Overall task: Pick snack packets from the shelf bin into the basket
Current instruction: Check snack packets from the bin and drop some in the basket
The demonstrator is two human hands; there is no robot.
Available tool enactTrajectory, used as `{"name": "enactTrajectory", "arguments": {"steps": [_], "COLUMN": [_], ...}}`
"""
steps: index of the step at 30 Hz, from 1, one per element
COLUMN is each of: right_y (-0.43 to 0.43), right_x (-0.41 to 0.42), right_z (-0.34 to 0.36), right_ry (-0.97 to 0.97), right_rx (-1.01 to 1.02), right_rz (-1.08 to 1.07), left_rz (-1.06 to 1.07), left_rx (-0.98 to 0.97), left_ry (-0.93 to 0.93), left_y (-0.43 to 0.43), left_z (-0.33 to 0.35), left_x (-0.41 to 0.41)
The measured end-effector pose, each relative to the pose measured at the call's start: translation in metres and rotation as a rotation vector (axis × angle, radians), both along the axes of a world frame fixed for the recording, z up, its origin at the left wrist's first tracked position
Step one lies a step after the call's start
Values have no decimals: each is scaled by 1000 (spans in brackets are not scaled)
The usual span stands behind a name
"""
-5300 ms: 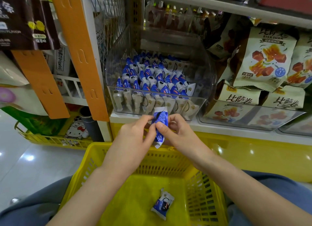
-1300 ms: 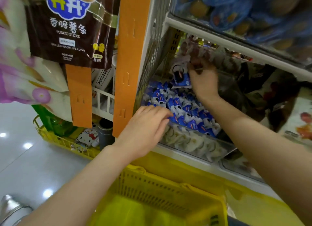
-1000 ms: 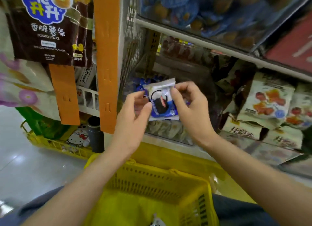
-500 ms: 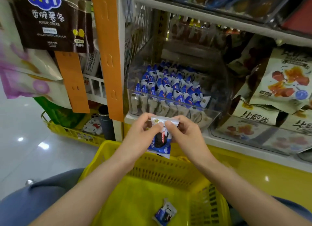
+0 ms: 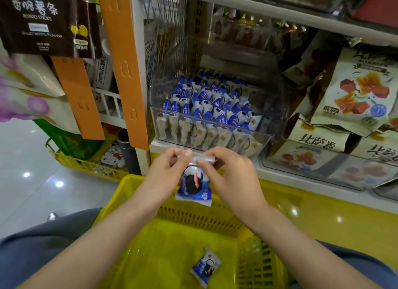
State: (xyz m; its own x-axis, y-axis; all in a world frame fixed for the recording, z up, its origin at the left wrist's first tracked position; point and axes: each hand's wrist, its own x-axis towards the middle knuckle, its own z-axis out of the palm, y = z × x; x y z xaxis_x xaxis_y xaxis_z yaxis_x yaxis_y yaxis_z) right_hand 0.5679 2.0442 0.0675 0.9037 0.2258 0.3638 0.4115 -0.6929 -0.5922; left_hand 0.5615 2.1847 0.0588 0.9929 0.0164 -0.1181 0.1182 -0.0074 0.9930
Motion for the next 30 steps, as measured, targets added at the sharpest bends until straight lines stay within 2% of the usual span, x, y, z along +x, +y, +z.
{"name": "enactTrajectory", "arguments": {"steps": [2, 5, 7, 9, 12, 14, 16, 18, 20, 22, 26, 30], "right_y": [-4, -9, -11, -11, -10, -8, -7, -5, -3, 0, 3, 2], "right_x": [4, 10, 14, 14, 11, 9, 10, 11, 11, 12, 11, 18], "right_z": [2, 8, 10, 8, 4, 1, -1, -1, 0, 1, -3, -3], "right_ry": [60, 265, 427, 577, 751, 793, 673, 496, 419, 420, 343, 437], "right_rx": [171, 505, 706, 806, 750, 634, 374, 154, 151, 220, 222, 325], "right_rz": [-85, -169, -175, -152, -62, -16, -15, -16, 1, 22, 33, 18], "left_rz": [-22, -89, -45, 38, 139, 160, 168, 177, 161, 113, 32, 43], "left_rx": [-12, 54, 55, 32, -60, -90, -31, 176, 433, 557, 581, 498], "left_ry": [40, 47, 1, -39, -52, -63, -91, -189, -328, -427, -474, -376], "left_y": [0, 2, 4, 7, 11, 12, 13, 15, 15, 10, 4, 3], "left_z": [0, -2, -2, -3, -2, -2, -4, -7, -8, -9, -13, -13], "left_x": [-1, -3, -2, 1, 6, 7, 8, 8, 6, 2, -2, 2]}}
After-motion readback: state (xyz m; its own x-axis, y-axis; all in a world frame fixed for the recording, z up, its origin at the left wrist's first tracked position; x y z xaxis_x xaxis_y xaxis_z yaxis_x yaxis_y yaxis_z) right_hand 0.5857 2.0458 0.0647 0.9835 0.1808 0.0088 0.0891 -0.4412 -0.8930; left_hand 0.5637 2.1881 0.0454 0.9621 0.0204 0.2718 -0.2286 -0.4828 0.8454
